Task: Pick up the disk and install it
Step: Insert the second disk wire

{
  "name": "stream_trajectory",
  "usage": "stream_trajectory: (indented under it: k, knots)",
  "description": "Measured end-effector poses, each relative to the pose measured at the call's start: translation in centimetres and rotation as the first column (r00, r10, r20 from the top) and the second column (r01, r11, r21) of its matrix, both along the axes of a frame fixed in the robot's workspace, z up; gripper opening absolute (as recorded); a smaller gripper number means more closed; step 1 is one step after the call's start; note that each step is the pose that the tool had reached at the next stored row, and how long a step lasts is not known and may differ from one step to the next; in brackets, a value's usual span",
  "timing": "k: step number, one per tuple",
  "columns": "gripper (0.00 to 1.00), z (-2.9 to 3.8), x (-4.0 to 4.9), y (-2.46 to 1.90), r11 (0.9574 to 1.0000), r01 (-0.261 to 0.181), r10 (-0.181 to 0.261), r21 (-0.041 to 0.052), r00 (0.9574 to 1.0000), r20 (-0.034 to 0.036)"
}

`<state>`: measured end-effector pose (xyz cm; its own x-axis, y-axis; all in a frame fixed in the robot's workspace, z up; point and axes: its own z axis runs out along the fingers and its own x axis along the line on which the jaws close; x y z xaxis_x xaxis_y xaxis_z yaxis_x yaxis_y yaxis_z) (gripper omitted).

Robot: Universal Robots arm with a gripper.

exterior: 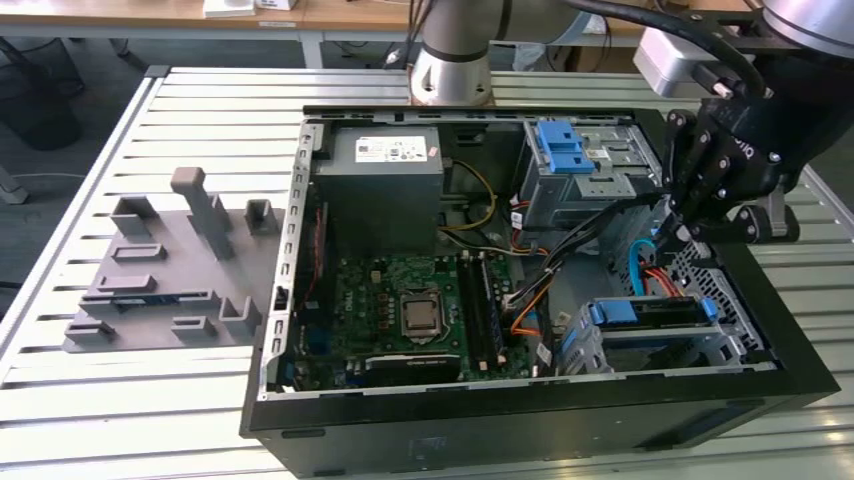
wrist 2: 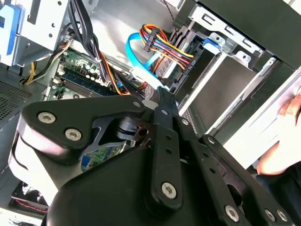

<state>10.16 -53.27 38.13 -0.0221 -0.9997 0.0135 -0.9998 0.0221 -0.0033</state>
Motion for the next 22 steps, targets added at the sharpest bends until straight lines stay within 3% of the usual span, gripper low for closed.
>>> stream_trajectory:
  k: [2,6,7,19,22]
  knots:
    - [0.17,-0.05,0.0,0.03,1.0,0.0,0.0,-0.001,1.0,0.0]
    - [0.18,-0.2,0.0,0.09,1.0,0.0,0.0,-0.0077,1.0,0.0]
    - [0.25,-0.25,0.0,0.1,1.0,0.0,0.0,-0.0086,1.0,0.0]
    - [0.25,-1.25,0.0,0.11,0.9999,0.0,0.0,-0.0124,1.0,0.0002]
    - [0.17,-1.46,0.0,0.11,0.9999,0.0,0.0,-0.0123,1.0,0.0002]
